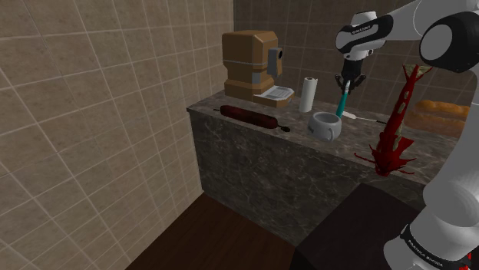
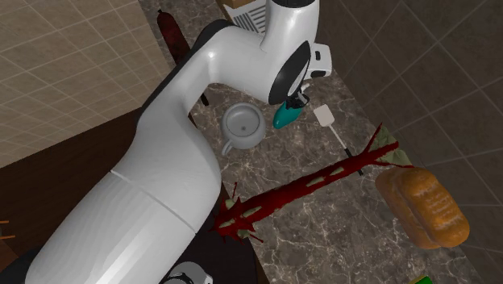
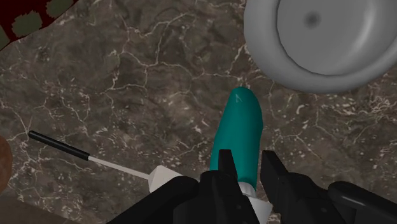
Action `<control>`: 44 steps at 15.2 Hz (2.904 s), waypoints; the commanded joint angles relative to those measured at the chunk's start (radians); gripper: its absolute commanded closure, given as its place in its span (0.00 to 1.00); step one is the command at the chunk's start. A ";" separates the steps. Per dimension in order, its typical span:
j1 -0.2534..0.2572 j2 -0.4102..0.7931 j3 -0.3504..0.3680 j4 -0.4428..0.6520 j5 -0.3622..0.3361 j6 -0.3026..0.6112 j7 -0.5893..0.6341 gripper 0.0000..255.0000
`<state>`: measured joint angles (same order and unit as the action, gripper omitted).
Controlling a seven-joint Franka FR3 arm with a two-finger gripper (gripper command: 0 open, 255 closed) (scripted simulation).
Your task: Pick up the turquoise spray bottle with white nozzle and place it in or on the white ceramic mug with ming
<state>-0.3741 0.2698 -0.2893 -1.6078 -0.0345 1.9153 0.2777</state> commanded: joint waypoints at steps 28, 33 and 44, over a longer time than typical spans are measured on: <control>-0.026 0.062 -0.007 0.455 0.022 -0.392 -0.038 1.00; -0.044 0.112 -0.008 0.600 0.037 -0.488 -0.050 1.00; 0.112 -0.111 0.045 0.470 -0.044 -0.590 0.117 1.00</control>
<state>-0.2744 0.1787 -0.2502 -1.1325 -0.0718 1.3405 0.3797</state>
